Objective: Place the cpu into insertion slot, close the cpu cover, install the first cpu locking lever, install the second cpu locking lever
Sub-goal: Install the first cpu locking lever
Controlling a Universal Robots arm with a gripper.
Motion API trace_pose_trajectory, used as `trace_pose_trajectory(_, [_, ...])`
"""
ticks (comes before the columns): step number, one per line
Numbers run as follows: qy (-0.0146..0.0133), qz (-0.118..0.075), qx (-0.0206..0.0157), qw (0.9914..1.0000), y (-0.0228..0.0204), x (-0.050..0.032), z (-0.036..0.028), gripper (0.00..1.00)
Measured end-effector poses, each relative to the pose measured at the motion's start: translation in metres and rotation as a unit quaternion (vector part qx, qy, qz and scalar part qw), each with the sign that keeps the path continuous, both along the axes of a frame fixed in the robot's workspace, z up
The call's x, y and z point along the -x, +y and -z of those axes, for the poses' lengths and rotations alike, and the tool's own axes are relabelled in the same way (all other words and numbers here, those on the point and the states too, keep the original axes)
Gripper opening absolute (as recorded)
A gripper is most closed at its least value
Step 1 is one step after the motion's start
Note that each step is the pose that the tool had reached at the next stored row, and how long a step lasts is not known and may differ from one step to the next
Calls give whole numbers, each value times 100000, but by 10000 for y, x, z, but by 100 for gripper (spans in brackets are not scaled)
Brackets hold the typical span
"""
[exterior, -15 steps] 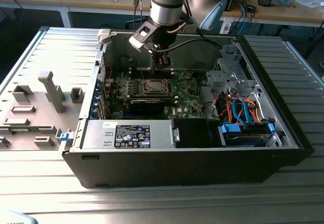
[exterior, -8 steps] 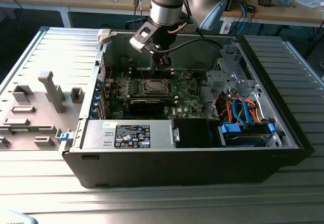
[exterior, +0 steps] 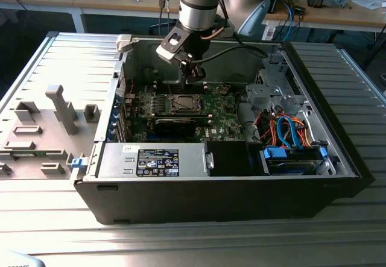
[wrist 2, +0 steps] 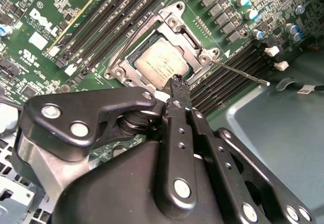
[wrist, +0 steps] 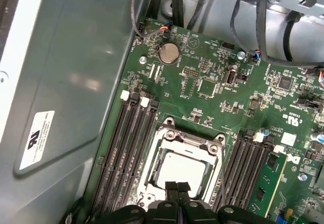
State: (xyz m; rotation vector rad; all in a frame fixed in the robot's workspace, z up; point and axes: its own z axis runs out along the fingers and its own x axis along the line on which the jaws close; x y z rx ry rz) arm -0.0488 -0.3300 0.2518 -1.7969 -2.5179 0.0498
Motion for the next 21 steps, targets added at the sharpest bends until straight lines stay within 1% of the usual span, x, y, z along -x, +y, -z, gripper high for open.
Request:
trace_pose_trajectory(6, [0,-1506,3,99989,0,0,0,11])
trace_pose_trajectory(10, [6,-2591,13,99966,0,0,2,11])
trace_pose_trajectory(12, [4,-3166,10,99950,0,0,2,11])
trace_pose_trajectory(15, [1,-4413,5,99903,0,0,5,11])
trace_pose_trajectory(21, [-2,-5485,5,99849,0,-1,8,11])
